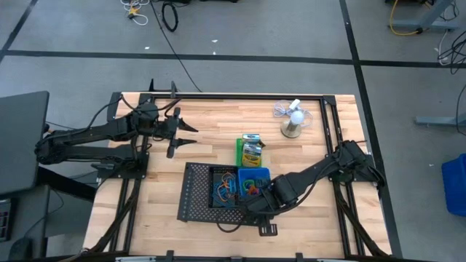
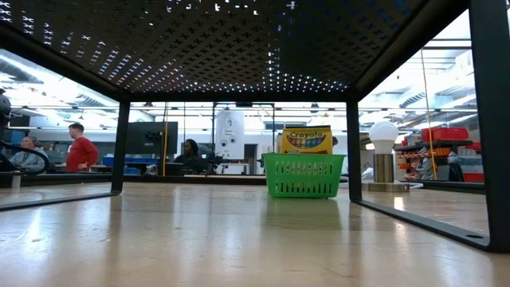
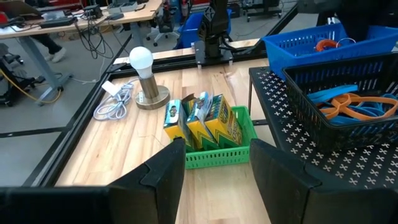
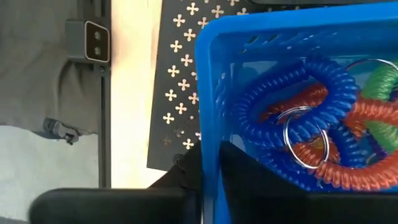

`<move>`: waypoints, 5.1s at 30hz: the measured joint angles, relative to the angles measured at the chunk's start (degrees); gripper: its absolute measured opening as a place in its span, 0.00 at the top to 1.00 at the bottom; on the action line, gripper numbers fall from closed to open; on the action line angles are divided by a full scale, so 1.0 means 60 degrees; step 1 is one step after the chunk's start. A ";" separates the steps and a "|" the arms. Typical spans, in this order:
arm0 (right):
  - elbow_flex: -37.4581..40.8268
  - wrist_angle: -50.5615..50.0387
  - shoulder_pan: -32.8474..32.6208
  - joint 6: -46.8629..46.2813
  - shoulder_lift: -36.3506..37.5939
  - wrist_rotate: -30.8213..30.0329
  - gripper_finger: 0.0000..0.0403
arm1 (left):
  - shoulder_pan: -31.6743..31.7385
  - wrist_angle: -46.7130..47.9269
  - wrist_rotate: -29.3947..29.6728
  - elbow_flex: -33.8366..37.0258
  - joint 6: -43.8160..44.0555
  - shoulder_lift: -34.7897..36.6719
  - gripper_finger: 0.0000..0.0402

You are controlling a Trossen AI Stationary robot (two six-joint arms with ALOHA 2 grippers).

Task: Pick & Place Office Desk Supplies
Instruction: Put the blue bin with the spring keychains on the shelf

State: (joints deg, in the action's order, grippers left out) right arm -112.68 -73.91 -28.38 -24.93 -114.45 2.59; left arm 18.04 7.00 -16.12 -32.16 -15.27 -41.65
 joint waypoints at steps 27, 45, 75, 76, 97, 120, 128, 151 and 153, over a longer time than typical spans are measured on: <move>0.0007 0.0625 0.0101 -0.0606 0.0594 -0.0994 0.73 | -0.0004 -0.0273 -0.0397 0.0003 -0.0141 0.0015 0.53; 0.0015 -0.1428 -0.0445 -0.1477 0.1369 -0.2511 0.99 | -0.0004 -0.0286 -0.0393 0.0000 -0.0159 0.0015 0.53; 0.2259 -0.2067 0.1333 -0.0877 0.1989 -0.1725 1.00 | 0.0000 -0.0364 -0.0242 0.0004 -0.0140 0.0163 0.53; 0.2259 -0.1933 0.1333 -0.0763 0.1989 -0.1724 1.00 | 0.0000 -0.0371 -0.0117 0.0002 -0.0197 0.0215 0.53; 0.2259 -0.0280 0.1333 0.0286 0.1989 -0.1604 1.00 | 0.0000 -0.0160 0.0397 0.0000 -0.0169 0.1228 0.53; 0.2259 0.1339 0.1403 0.1328 0.1985 -0.1113 1.00 | 0.0000 -0.0112 0.0444 -0.0004 -0.0109 0.1279 0.53; 0.2259 0.1835 0.1530 0.1856 0.1914 -0.0855 1.00 | 0.0000 -0.0116 0.0433 -0.0004 -0.0137 0.1279 0.53; 0.2262 0.2708 0.1814 0.2944 0.1494 -0.0200 1.00 | 0.0000 -0.0123 0.0433 -0.0004 -0.0199 0.1279 0.53; 0.2262 0.2794 0.1814 0.3056 0.1446 -0.0166 1.00 | 0.0000 -0.0123 0.0431 -0.0004 -0.0199 0.1279 0.53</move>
State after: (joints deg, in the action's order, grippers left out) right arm -99.11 -57.15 -17.50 -6.59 -105.78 1.60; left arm 18.04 6.26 -13.53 -32.18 -16.47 -33.98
